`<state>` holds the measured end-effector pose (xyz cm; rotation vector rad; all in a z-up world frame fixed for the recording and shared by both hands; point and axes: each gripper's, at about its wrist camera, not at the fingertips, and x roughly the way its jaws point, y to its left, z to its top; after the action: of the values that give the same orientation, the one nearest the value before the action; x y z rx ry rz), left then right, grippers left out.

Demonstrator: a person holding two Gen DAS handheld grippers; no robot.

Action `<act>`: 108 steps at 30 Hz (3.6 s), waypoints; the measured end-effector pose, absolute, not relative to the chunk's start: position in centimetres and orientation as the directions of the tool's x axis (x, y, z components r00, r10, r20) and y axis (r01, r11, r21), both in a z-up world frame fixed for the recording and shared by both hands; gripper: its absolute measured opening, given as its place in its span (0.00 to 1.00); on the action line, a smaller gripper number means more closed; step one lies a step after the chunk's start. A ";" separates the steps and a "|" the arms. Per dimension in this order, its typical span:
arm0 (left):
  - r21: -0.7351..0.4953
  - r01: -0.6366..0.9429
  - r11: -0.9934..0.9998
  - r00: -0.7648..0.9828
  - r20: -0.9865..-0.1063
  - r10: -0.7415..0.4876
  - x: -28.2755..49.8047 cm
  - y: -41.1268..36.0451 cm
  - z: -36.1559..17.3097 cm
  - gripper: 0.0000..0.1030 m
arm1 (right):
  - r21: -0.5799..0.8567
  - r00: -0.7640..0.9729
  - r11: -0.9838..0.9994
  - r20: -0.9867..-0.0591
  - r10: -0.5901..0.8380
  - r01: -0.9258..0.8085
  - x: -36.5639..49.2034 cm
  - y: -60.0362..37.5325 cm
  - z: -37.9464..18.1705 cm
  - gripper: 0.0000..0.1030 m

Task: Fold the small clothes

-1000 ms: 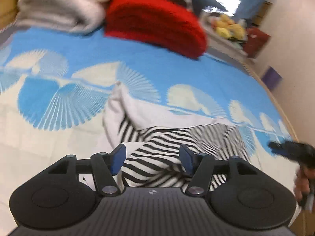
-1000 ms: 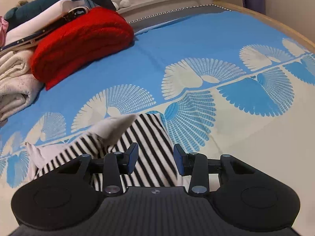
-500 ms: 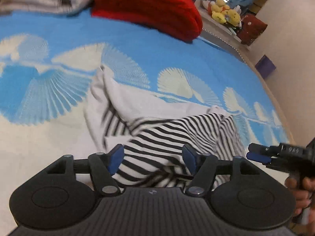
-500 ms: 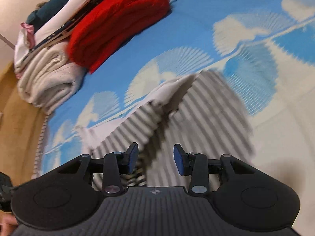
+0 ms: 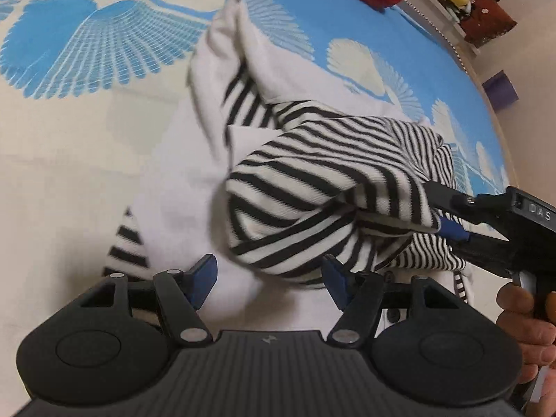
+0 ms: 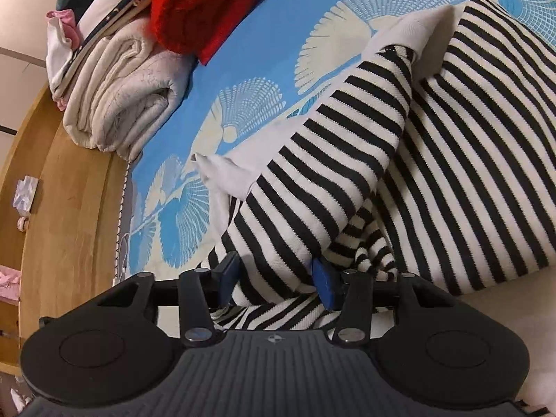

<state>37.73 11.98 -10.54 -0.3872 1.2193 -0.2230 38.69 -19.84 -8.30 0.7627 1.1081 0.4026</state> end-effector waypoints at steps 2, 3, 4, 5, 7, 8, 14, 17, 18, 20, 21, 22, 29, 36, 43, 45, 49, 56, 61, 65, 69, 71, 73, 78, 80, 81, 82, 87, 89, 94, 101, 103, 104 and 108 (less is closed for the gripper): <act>-0.377 -0.014 0.926 0.348 -0.870 -0.349 37.9 11.3 -10.2 0.63 | 0.727 0.437 0.683 -0.637 0.635 0.068 38.7 -19.9 -8.0 0.07; -0.359 0.001 0.933 0.358 -0.872 -0.335 38.1 11.0 -10.0 0.60 | 0.736 0.461 0.674 -0.622 0.633 0.068 38.7 -20.3 -7.5 0.04; -0.343 0.013 0.939 0.362 -0.874 -0.324 38.4 10.6 -9.8 0.47 | 0.753 0.491 0.655 -0.593 0.638 0.059 38.6 -21.0 -6.9 0.02; -0.329 0.030 0.944 0.366 -0.875 -0.317 38.5 10.4 -9.6 0.28 | 0.769 0.523 0.638 -0.562 0.641 0.044 38.5 -21.7 -6.1 0.02; -0.328 0.056 0.943 0.389 -0.863 -0.323 38.6 10.2 -9.1 0.02 | 0.787 0.593 0.617 -0.498 0.633 0.003 38.3 -23.8 -4.3 0.01; -0.322 0.087 0.943 0.428 -0.842 -0.328 38.4 10.1 -8.2 0.02 | 0.793 0.622 0.609 -0.472 0.625 -0.011 38.2 -25.0 -3.6 0.01; -0.198 0.444 0.874 0.729 -0.487 -0.481 34.0 8.6 1.9 0.01 | 0.827 0.759 0.563 -0.367 0.538 0.001 36.1 -32.4 -1.6 0.00; -0.163 0.592 0.789 0.675 -0.435 -0.596 31.8 7.4 3.1 0.02 | 0.819 0.764 0.573 -0.388 0.515 0.030 35.2 -34.6 -1.6 0.00; -0.190 0.631 0.753 0.600 -0.496 -0.628 31.9 6.8 2.4 0.03 | 0.793 0.745 0.607 -0.432 0.508 0.046 35.1 -34.7 -1.8 0.00; -0.277 0.676 0.683 0.374 -0.670 -0.642 32.7 5.5 -0.6 0.08 | 0.653 0.646 0.750 -0.618 0.448 0.105 35.2 -34.1 -2.8 0.00; -0.293 0.666 0.686 0.312 -0.726 -0.613 33.0 5.2 -2.1 0.08 | 0.577 0.582 0.807 -0.702 0.410 0.127 35.3 -33.9 -3.8 0.01; -0.282 0.647 0.709 0.316 -0.747 -0.585 33.3 5.2 -2.9 0.08 | 0.520 0.526 0.842 -0.760 0.381 0.142 35.4 -33.5 -4.9 0.01; -0.514 0.187 0.837 0.448 -0.714 -0.538 38.8 9.9 -4.7 0.41 | 0.454 0.515 0.875 -0.797 0.315 0.167 34.9 -33.7 -7.0 0.20; -0.483 -0.083 0.872 0.358 -0.831 -0.427 41.5 8.6 -10.2 0.41 | 0.528 0.510 0.833 -0.768 0.387 0.165 36.6 -31.8 -8.0 0.39; -0.392 -0.160 0.906 0.336 -0.885 -0.324 41.5 7.1 -12.4 0.33 | 0.452 0.470 0.878 -0.816 0.336 0.156 37.2 -29.0 -8.9 0.14; -0.379 -0.138 0.915 0.370 -0.877 -0.307 41.4 7.1 -11.8 0.00 | 0.447 0.489 0.880 -0.810 0.323 0.161 37.3 -28.8 -8.6 0.08; -0.371 -0.126 0.920 0.571 -0.785 -0.239 40.6 9.2 -7.5 0.00 | 0.493 0.561 0.855 -0.758 0.332 0.159 37.3 -29.1 -7.5 0.05; -0.465 -0.193 0.864 0.701 -0.682 -0.210 39.7 14.3 -4.3 0.00 | 0.662 0.744 0.746 -0.532 0.404 0.069 36.1 -30.2 -3.9 0.04; -0.615 -0.209 0.761 0.407 -0.762 -0.504 41.0 12.0 -10.5 0.36 | 0.522 0.552 0.802 -0.775 0.306 0.289 37.3 -30.5 -8.8 0.07; -0.584 -0.238 0.776 0.353 -0.796 -0.491 41.1 10.3 -12.2 0.44 | 0.511 0.539 0.814 -0.784 0.308 0.278 37.8 -30.5 -8.8 0.18; -0.543 -0.272 0.794 0.371 -0.821 -0.435 41.1 10.0 -12.6 0.00 | 0.481 0.536 0.845 -0.789 0.300 0.235 38.2 -29.8 -8.5 0.24; -0.498 -0.242 0.832 0.461 -0.814 -0.353 41.3 10.4 -10.3 0.00 | 0.477 0.538 0.846 -0.790 0.294 0.237 38.2 -29.6 -8.7 0.05; -0.438 -0.166 0.883 0.595 -0.759 -0.265 40.9 10.6 -6.9 0.00 | 0.524 0.590 0.819 -0.747 0.308 0.236 37.9 -29.8 -7.8 0.05; -0.374 -0.147 0.915 0.715 -0.680 -0.163 39.8 12.5 -3.3 0.01 | 0.656 0.705 0.741 -0.595 0.387 0.147 37.3 -29.9 -5.6 0.04; -0.366 -0.190 0.911 0.587 -0.786 -0.194 40.6 12.5 -6.0 0.01 | 0.632 0.658 0.750 -0.651 0.379 0.193 37.5 -29.9 -6.6 0.05; -0.334 -0.208 0.919 0.492 -0.848 -0.197 41.1 12.2 -7.9 0.01 | 0.587 0.606 0.775 -0.711 0.357 0.232 37.8 -29.9 -7.6 0.05; -0.297 -0.220 0.929 0.401 -0.896 -0.192 41.4 11.8 -9.6 0.04 | 0.521 0.539 0.810 -0.779 0.321 0.270 38.1 -29.7 -8.7 0.05; -0.302 -0.173 0.937 0.515 -0.839 -0.176 41.1 11.9 -7.0 0.12 | 0.406 0.445 0.859 -0.861 0.245 0.313 38.3 -29.5 -10.4 0.17; -0.290 -0.119 0.950 0.610 -0.776 -0.161 40.6 11.2 -5.1 0.23 | 0.396 0.520 0.880 -0.826 0.217 0.263 38.2 -29.1 -8.6 0.21; -0.345 -0.111 0.932 0.637 -0.744 -0.200 40.2 10.2 -4.9 0.22 | 0.394 0.644 0.891 -0.747 0.165 0.228 37.8 -28.9 -6.5 0.21; -0.326 -0.163 0.931 0.439 -0.869 -0.228 42.1 10.6 -10.4 0.21 | 0.565 0.636 0.805 -0.691 0.343 0.180 38.7 -28.6 -7.9 0.21; -0.247 -0.195 0.949 0.336 -0.926 -0.172 42.2 10.9 -13.0 0.20 | 0.488 0.539 0.838 -0.787 0.301 0.245 39.3 -28.3 -9.8 0.21; -0.246 -0.211 0.946 0.352 -0.922 -0.161 42.0 11.2 -12.7 0.22 | 0.439 0.500 0.852 -0.827 0.257 0.287 39.4 -28.5 -10.9 0.16; -0.283 -0.165 0.945 0.486 -0.857 -0.172 41.2 10.9 -9.0 0.22 | 0.461 0.523 0.837 -0.811 0.261 0.296 39.6 -28.7 -10.5 0.15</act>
<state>41.19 10.94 -8.98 -0.3509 1.0697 -0.0041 39.62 -28.66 -10.49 0.6069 1.0376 -0.0223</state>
